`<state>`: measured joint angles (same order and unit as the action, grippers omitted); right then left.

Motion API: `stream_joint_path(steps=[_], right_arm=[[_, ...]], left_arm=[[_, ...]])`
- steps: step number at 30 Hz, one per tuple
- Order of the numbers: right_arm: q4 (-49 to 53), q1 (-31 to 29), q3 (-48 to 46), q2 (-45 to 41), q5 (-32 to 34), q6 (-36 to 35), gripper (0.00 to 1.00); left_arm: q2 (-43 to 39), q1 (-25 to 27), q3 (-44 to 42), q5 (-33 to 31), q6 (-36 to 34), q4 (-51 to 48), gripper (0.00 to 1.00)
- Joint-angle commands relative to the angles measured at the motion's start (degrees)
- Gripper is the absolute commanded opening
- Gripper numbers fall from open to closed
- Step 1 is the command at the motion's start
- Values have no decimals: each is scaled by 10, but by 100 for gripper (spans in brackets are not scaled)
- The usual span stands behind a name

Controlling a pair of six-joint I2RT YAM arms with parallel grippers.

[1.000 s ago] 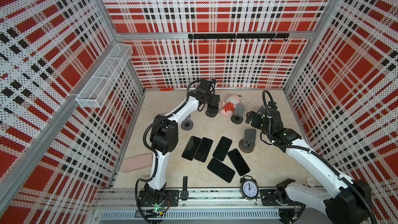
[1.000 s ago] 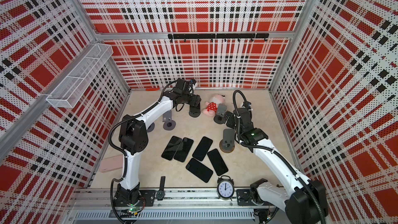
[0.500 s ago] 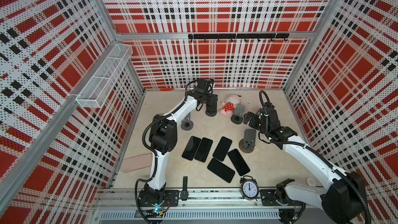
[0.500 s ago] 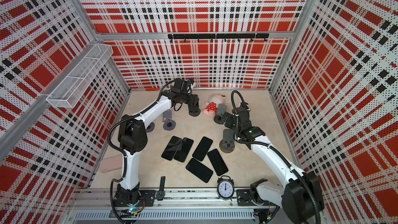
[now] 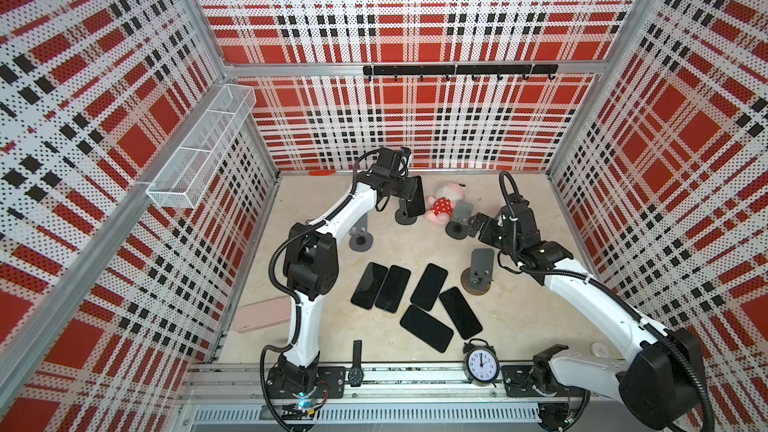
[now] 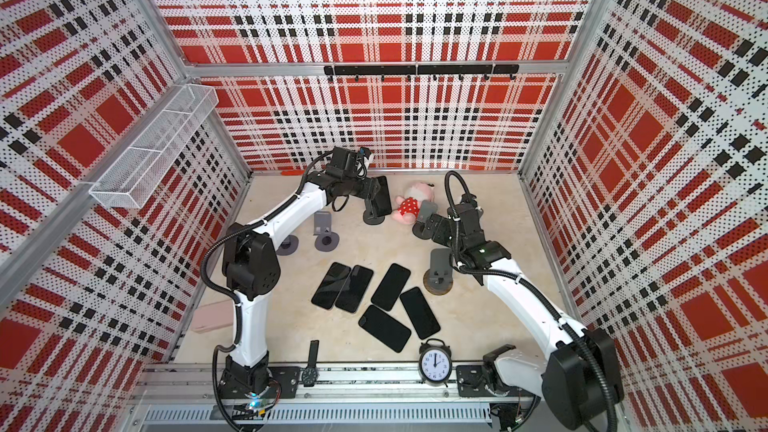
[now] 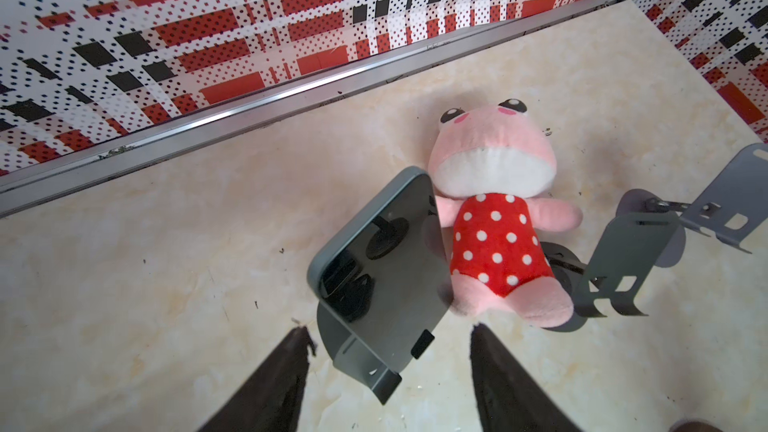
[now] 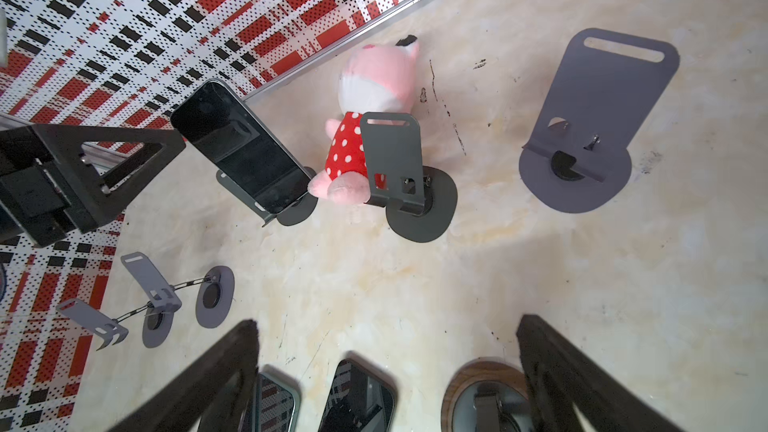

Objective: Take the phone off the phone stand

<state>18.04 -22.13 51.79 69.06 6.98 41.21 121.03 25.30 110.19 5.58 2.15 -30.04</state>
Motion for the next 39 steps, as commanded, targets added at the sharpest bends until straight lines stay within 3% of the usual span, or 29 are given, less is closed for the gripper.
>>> stream_joint_path(steps=[1,6,11,15,19,22,30,35,39], right_arm=[[-12,3,17,6,-7,-10,100],[-20,3,21,11,-18,-23,100],[-44,-6,49,52,-61,-82,100],[5,-49,137,127,-21,-145,100],[1,-97,202,187,33,-204,100],[-30,-107,231,232,19,-251,100],[-34,-108,380,379,28,-264,100],[-52,-107,454,452,35,-284,100],[-34,-108,520,503,35,-294,100]], left_arm=[[-16,-10,13,4,-7,5,66],[-26,-14,1,0,-4,5,67],[-62,-19,-37,-7,-1,14,69],[-113,-29,-104,-1,18,54,71],[-176,-39,-193,-6,44,103,74],[-230,-48,-264,-28,68,142,76],[-398,-98,-542,-16,175,349,76],[-483,-92,-695,-22,221,467,75],[-543,-83,-783,-43,241,506,76]])
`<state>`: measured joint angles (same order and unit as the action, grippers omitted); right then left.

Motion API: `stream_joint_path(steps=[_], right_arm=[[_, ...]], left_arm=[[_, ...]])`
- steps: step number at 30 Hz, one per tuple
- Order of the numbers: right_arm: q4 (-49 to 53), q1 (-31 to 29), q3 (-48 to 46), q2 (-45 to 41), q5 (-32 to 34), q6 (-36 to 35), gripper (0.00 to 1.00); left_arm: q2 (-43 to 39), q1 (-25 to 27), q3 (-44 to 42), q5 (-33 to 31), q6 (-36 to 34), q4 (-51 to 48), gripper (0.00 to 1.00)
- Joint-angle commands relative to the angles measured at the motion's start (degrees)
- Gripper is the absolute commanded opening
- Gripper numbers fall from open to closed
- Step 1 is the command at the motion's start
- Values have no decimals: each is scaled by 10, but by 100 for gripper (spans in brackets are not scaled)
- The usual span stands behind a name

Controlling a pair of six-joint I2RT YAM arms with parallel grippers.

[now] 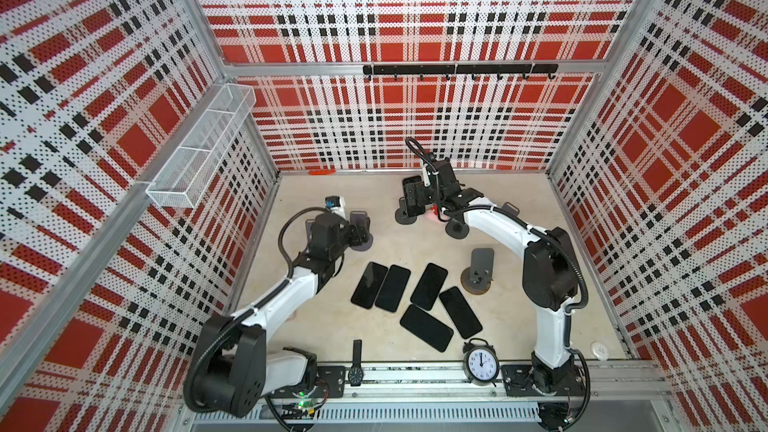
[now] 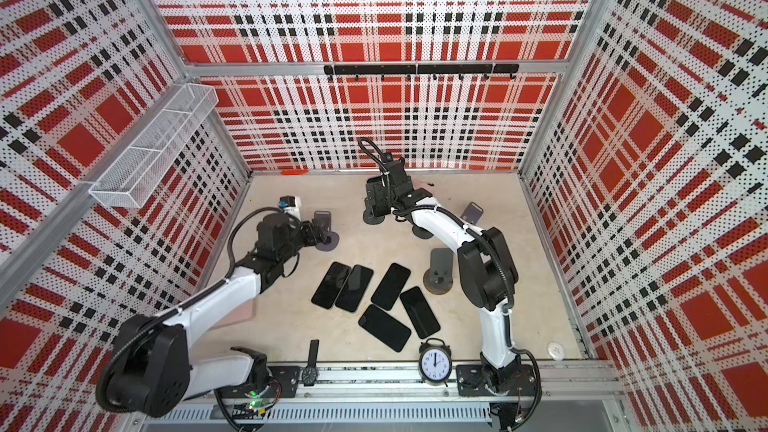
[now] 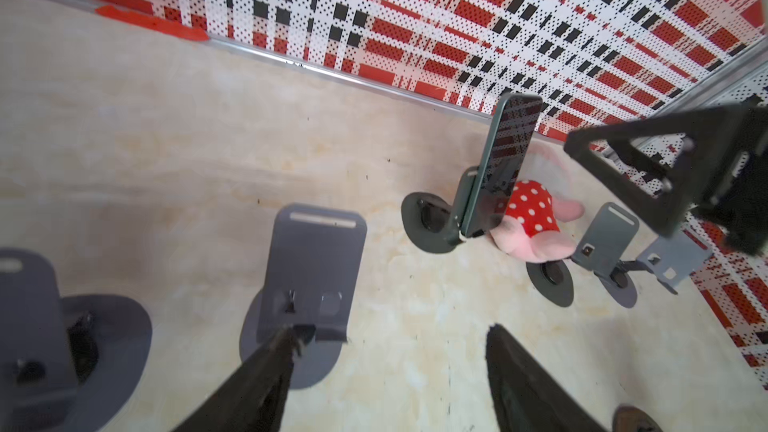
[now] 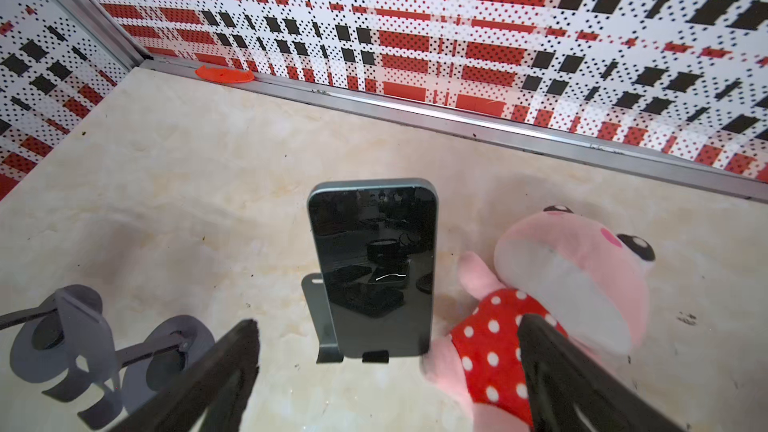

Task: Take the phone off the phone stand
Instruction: 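Grasp the standing phone's top edge with the right gripper while the left arm draws back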

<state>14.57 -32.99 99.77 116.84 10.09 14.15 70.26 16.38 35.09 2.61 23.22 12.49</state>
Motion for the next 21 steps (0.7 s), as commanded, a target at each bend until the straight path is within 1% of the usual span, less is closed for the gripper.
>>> stream_joint_path(steps=[1,3,6,9,10,12,15,21], right_arm=[[3,1,54,36,3,-24,100],[-1,1,70,52,1,-27,100],[-14,1,86,73,9,-54,100],[6,2,121,101,36,-80,100],[15,2,136,112,45,-83,100],[34,2,162,129,55,-82,100],[51,2,188,145,36,-72,100],[48,2,194,150,25,-66,100]], left_arm=[[-49,7,-51,-21,32,87,76],[-73,9,-88,-34,35,103,77],[-105,11,-135,-57,31,131,78],[-125,21,-165,-97,30,159,85],[-128,24,-175,-105,26,173,85],[-133,26,-187,-119,13,193,85],[-145,30,-196,-143,-4,201,85],[-172,37,-209,-155,-16,202,85]])
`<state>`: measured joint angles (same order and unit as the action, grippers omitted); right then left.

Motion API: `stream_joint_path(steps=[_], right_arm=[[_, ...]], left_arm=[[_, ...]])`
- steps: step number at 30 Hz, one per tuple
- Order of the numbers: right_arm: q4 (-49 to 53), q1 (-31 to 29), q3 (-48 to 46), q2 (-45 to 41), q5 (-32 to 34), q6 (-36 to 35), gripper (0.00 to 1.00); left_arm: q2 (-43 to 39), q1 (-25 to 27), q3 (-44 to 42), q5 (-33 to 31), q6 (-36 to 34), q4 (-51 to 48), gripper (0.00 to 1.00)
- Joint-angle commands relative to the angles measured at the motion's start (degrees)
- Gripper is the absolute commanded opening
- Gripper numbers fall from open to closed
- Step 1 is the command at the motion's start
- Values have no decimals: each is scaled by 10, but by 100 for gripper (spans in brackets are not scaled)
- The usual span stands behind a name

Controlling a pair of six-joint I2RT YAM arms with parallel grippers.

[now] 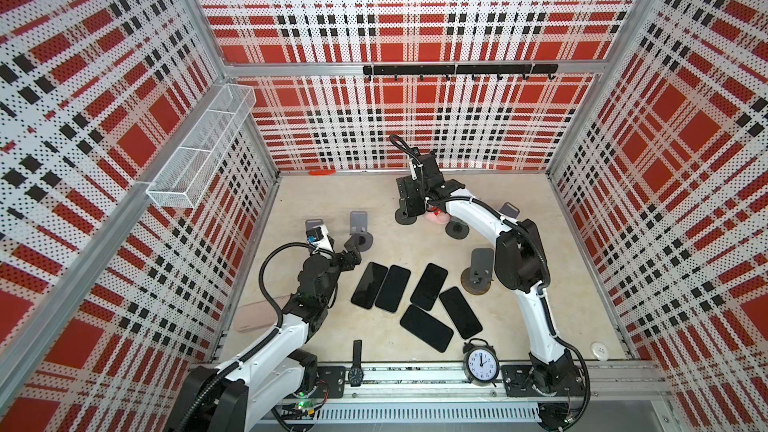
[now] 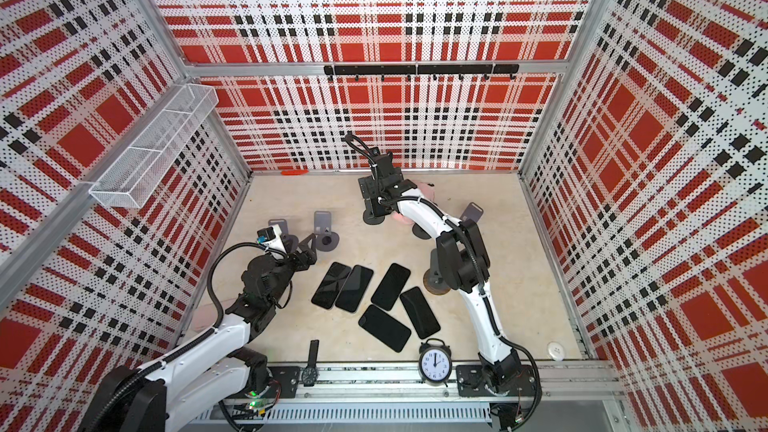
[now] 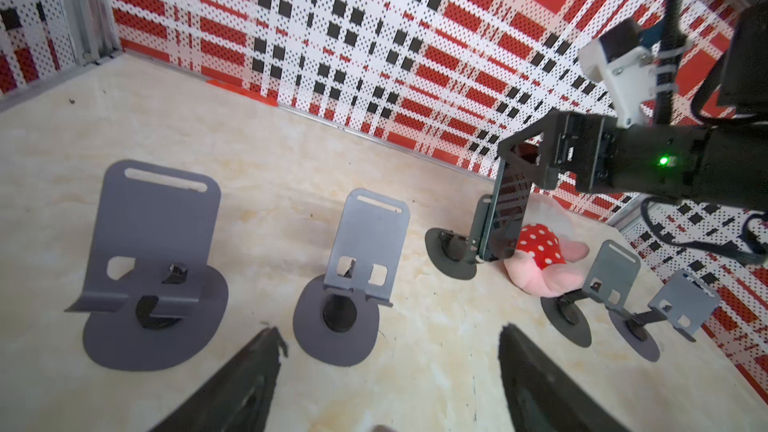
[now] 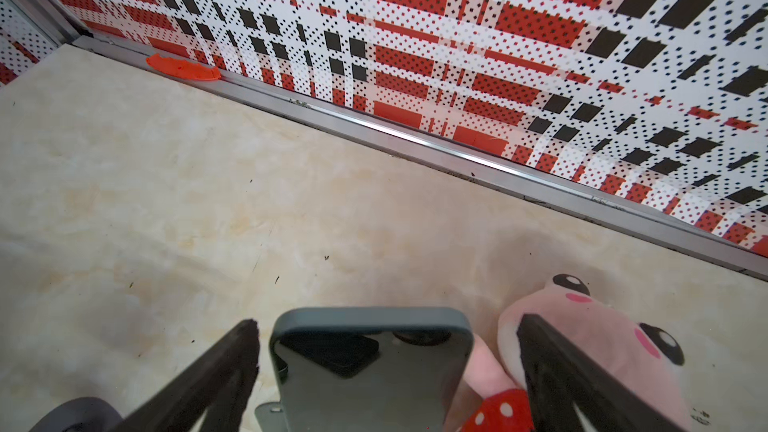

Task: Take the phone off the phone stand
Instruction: 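Grasp the standing phone's top edge with the right gripper while the left arm draws back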

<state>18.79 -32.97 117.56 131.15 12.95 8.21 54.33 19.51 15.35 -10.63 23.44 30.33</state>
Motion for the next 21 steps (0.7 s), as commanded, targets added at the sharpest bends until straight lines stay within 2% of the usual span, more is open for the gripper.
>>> stream_joint_path(steps=[1,21], right_arm=[[7,3,18,8,-7,-6,100],[32,3,52,40,-30,10,98]], left_arm=[[-15,6,-12,-25,-20,24,86],[-2,6,-8,-19,-20,24,86]])
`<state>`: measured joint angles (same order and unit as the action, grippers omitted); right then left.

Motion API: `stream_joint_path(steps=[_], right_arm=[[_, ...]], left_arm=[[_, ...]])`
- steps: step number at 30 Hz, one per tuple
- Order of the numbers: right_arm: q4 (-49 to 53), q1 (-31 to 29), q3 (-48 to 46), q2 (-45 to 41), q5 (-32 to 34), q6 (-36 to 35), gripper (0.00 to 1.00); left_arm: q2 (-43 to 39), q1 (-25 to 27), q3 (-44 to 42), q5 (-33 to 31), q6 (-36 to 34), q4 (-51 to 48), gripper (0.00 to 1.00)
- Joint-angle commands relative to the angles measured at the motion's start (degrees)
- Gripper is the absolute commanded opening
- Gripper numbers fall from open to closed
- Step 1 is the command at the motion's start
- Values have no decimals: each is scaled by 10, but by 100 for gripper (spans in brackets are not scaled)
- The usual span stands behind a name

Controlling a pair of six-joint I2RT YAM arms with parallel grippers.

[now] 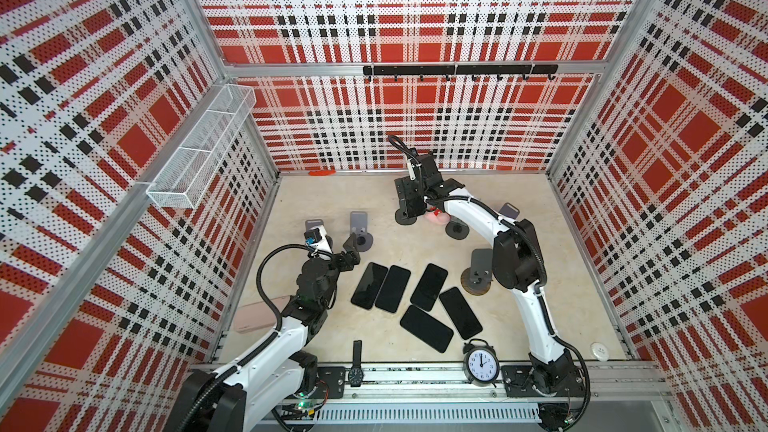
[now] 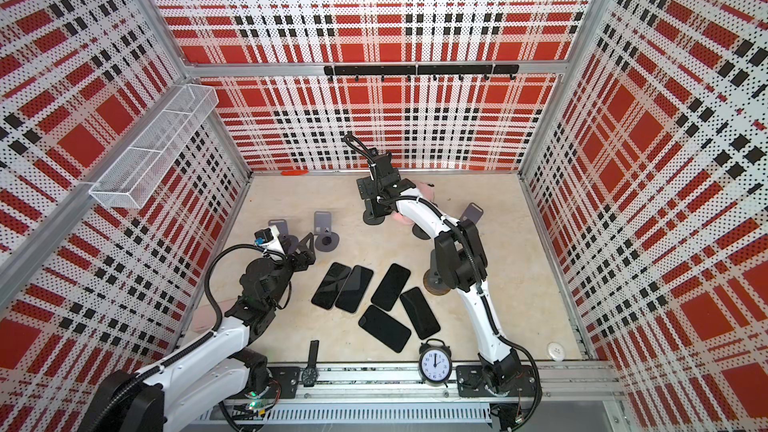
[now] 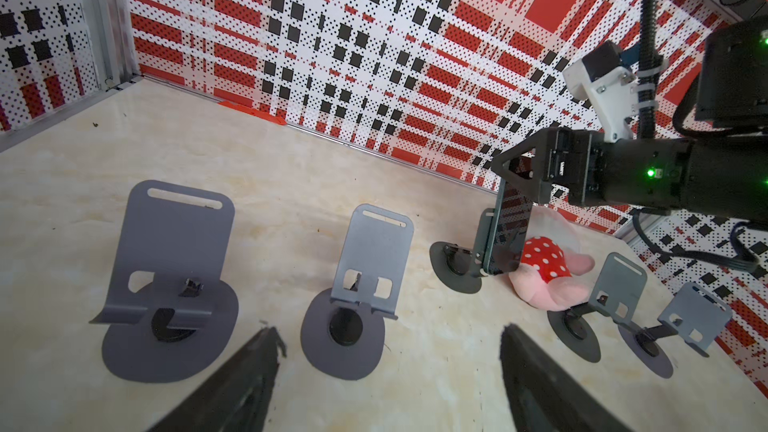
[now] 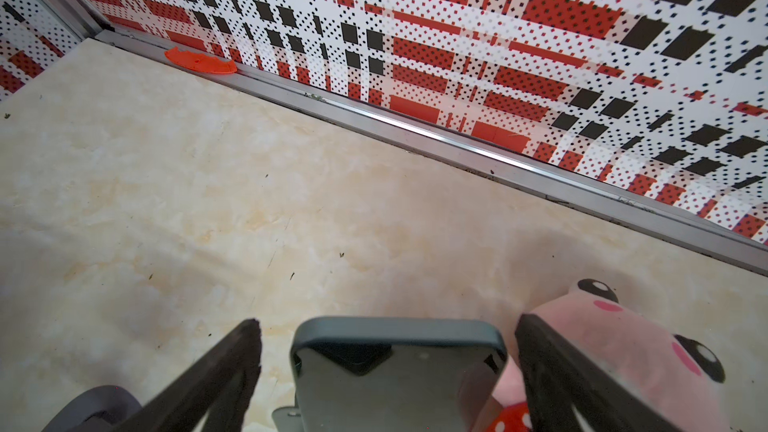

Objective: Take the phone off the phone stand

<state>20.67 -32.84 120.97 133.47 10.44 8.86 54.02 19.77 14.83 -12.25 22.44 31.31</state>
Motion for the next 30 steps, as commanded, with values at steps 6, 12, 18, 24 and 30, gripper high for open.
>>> stream_joint_path(steps=[6,12,18,24,30], right_arm=[[14,1,21,20,-4,11,94],[18,1,25,25,5,20,90],[30,1,35,28,11,23,84],[30,0,35,19,11,27,79],[32,0,32,11,11,30,75]], left_arm=[[3,4,-2,-2,-10,14,86],[8,4,0,0,-10,13,86],[15,3,2,-1,-25,14,86],[20,3,4,1,-26,14,87],[36,3,10,12,-27,14,87]])
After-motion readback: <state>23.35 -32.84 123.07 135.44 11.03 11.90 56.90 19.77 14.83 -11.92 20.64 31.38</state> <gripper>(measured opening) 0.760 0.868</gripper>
